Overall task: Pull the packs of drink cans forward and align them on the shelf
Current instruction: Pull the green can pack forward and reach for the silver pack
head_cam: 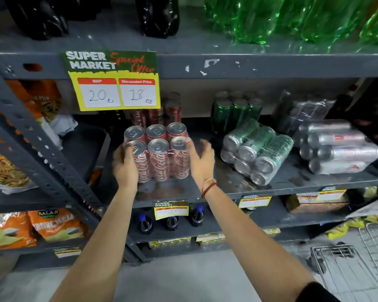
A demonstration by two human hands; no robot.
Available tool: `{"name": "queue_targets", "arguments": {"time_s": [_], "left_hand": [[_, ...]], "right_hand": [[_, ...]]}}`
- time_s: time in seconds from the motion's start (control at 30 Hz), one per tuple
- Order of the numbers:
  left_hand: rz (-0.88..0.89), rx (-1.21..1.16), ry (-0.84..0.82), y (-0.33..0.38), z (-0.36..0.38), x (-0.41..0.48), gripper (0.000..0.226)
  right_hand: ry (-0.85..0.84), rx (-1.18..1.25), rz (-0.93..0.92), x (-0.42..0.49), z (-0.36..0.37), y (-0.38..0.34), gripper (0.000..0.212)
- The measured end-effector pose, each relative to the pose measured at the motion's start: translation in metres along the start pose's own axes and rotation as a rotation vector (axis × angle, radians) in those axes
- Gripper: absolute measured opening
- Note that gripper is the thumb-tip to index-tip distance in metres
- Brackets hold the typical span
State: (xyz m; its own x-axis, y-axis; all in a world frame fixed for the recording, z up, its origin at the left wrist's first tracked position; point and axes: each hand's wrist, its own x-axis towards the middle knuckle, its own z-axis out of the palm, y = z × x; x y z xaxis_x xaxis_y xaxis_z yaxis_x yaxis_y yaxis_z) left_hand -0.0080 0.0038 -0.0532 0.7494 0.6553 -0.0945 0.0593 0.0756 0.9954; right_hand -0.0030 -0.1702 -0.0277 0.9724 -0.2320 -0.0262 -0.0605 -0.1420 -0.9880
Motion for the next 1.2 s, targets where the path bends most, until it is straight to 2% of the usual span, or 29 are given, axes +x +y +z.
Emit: {"name": "queue_targets", "arguments": {"time_s": [0.07, 0.17, 0.23, 0.3, 0.37, 0.47, 0.57, 0.67, 0.7, 0.83, 0.93, 1.07, 1.2], "left_hand": [[0.239, 0.213, 0.121, 0.005, 0.011, -0.014, 0.055], [0.583, 0.481, 0.14, 0.023, 0.047, -0.05, 0.048], [0.72, 0.545, 0.032, 0.03, 0.081, -0.076, 0.046], [0.765, 0.536, -0.13, 0.031, 0.118, -0.097, 0.046], [0.736, 0.527, -0.332, 0.029, 0.154, -0.108, 0.044], [0.641, 0.589, -0.558, 0.03, 0.204, -0.113, 0.047], [0.522, 0.694, -0.645, 0.033, 0.242, -0.106, 0.051], [0.408, 0.909, -0.702, 0.035, 0.267, -0.089, 0.057], [0.368, 0.987, -0.721, 0.036, 0.273, -0.084, 0.059], [0.288, 1.204, -0.649, 0.034, 0.286, -0.077, 0.073], [0.297, 1.231, -0.522, 0.027, 0.29, -0.081, 0.076], [0.302, 1.111, -0.394, 0.023, 0.283, -0.087, 0.081], [0.199, 0.803, -0.328, 0.023, 0.279, -0.094, 0.086]], "right_hand": [[0.133, 0.009, -0.125, 0.009, -0.028, -0.005, 0.048], [0.331, -0.085, -0.307, 0.029, -0.083, -0.009, 0.038], [0.439, -0.188, -0.358, 0.043, -0.124, -0.008, 0.041], [0.513, -0.28, -0.296, 0.058, -0.16, 0.001, 0.049], [0.516, -0.313, -0.105, 0.071, -0.187, 0.014, 0.063], [0.36, -0.247, 0.226, 0.084, -0.214, 0.032, 0.089], [0.159, -0.037, 0.477, 0.096, -0.225, 0.044, 0.117], [0.051, 0.198, 0.584, 0.106, -0.225, 0.05, 0.154], [0.038, 0.234, 0.589, 0.11, -0.224, 0.053, 0.159], [0.022, 0.238, 0.555, 0.121, -0.223, 0.06, 0.145], [0.03, 0.251, 0.511, 0.126, -0.224, 0.065, 0.121], [0.032, 0.205, 0.383, 0.128, -0.228, 0.054, 0.096], [0.005, -0.037, 0.079, 0.13, -0.231, 0.044, 0.1]]}}
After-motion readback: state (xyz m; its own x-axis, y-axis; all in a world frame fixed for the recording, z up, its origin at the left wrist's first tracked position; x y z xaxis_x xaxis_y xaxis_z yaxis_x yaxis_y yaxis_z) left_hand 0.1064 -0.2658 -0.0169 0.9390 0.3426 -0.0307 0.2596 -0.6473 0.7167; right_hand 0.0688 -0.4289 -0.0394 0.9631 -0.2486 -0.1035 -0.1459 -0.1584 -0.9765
